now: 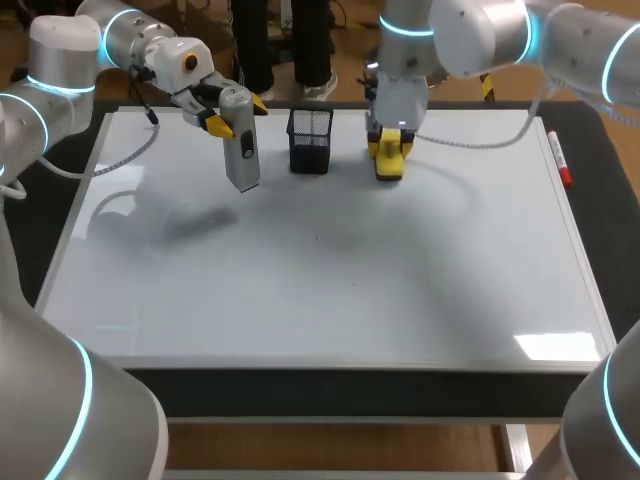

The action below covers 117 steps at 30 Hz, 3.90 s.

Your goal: Pick up the inspection probe, press it on each red-marked spot on the whiteboard one by one, put down the probe, pick up the eraser, and wipe off all the red marks.

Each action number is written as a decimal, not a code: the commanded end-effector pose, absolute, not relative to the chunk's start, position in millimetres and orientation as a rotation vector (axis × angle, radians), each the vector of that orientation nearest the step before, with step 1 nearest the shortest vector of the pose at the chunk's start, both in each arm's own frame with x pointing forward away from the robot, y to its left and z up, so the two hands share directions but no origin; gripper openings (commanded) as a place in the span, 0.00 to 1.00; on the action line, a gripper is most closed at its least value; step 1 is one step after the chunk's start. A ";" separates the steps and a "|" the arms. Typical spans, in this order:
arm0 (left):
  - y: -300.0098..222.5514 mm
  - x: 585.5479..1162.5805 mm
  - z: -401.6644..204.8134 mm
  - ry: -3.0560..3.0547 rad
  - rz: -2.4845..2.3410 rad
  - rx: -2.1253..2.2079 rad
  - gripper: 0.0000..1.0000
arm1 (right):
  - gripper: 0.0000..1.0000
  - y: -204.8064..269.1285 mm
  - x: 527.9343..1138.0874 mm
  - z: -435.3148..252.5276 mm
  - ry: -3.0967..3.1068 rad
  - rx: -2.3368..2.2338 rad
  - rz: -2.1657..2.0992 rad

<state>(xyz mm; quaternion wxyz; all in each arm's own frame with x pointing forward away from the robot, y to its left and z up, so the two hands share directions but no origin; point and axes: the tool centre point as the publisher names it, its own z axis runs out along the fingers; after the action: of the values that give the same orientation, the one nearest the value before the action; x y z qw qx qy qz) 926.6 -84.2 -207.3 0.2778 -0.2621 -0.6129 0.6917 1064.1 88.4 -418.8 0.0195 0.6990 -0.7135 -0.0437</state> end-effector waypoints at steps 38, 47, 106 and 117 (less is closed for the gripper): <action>-82.2 934.5 -208.5 -1.589 1.806 -0.765 0.00 | 1.00 -3.9 1002.8 -335.9 -3.107 1.273 -0.653; -82.2 934.5 -208.5 -1.589 1.806 -0.765 0.00 | 1.00 -28.7 998.3 -301.7 -3.203 0.998 -0.815; -100.3 966.9 -136.1 -1.914 2.050 -0.488 0.00 | 1.00 -34.0 998.0 -289.1 -3.227 0.885 -0.849; -128.2 993.9 -121.8 -1.996 2.137 -0.352 0.00 | 1.00 -34.0 998.0 -289.1 -3.227 0.885 -0.849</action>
<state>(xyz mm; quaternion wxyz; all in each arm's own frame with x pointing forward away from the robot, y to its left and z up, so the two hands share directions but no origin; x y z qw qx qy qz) 1004.4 -119.3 -130.8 0.1913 -0.2143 -0.6329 0.7190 997.9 -33.7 -289.4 -0.1554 0.2522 -0.9232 -0.2448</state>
